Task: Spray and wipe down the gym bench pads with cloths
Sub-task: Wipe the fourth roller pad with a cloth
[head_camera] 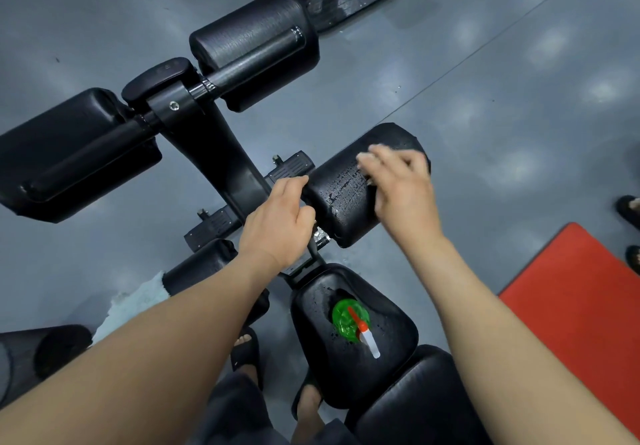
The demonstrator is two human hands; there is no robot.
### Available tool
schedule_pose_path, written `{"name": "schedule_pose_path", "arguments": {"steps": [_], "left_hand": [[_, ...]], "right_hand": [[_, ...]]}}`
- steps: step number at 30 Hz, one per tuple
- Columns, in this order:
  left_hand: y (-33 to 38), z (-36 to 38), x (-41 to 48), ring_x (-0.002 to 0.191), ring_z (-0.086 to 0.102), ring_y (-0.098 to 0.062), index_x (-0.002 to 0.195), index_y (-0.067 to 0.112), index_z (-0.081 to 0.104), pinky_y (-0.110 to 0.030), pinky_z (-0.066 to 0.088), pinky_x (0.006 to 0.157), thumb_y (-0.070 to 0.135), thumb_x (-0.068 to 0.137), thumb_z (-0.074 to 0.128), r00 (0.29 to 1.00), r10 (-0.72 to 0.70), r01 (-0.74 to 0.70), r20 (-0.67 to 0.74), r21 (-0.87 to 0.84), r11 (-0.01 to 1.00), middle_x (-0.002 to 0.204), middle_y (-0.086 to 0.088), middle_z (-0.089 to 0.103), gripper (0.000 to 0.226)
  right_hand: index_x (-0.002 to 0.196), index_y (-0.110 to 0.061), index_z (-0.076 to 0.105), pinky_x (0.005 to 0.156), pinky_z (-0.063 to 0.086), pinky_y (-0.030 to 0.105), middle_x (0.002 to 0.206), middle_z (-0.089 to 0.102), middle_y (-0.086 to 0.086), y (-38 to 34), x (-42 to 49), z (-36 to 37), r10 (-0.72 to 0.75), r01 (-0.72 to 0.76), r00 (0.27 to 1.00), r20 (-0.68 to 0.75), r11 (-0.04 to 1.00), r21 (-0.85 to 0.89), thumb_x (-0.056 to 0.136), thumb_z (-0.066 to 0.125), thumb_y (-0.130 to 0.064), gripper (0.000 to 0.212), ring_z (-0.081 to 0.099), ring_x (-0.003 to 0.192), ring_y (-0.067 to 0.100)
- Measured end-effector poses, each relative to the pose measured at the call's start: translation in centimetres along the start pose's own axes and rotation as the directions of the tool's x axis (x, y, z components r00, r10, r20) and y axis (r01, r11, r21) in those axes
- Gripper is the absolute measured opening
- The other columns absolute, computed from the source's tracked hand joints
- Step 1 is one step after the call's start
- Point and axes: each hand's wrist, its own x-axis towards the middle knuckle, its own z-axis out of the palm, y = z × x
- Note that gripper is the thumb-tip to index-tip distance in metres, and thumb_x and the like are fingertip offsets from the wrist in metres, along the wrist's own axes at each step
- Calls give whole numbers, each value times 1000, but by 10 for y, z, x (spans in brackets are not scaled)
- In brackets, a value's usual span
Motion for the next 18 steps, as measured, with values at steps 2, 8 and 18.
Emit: {"name": "schedule_pose_path", "arguments": {"steps": [2, 8, 18], "left_hand": [[1, -1, -1, 116, 56, -21, 149, 30, 37, -40, 43, 95, 26, 100, 37, 1000, 4, -4, 2, -6, 1000, 153, 14, 37, 50], [-2, 0, 0, 111, 58, -19, 147, 30, 37, -35, 38, 87, 25, 99, 37, 1000, 25, -25, -16, -3, 1000, 151, 15, 36, 48], [1, -1, 1, 129, 52, -19, 155, 29, 29, -39, 39, 103, 30, 100, 35, 1000, -19, 19, -3, 34, 999, 158, 10, 36, 56]], "right_hand": [[124, -18, 71, 94, 50, 40, 136, 64, 0, 20, 16, -2, 115, -115, 993, -24, 993, -3, 88, 51, 1, 45, 51, 104, 33], [126, -18, 69, 97, 43, 28, 136, 63, -5, 5, 4, -3, 221, -220, 973, -58, 975, 30, 90, 50, 4, 46, 46, 108, 30], [133, -14, 67, 103, 24, 1, 138, 63, 1, -12, -47, -10, 275, -267, 960, -47, 954, 138, 91, 52, 12, 51, 48, 113, 28]]}}
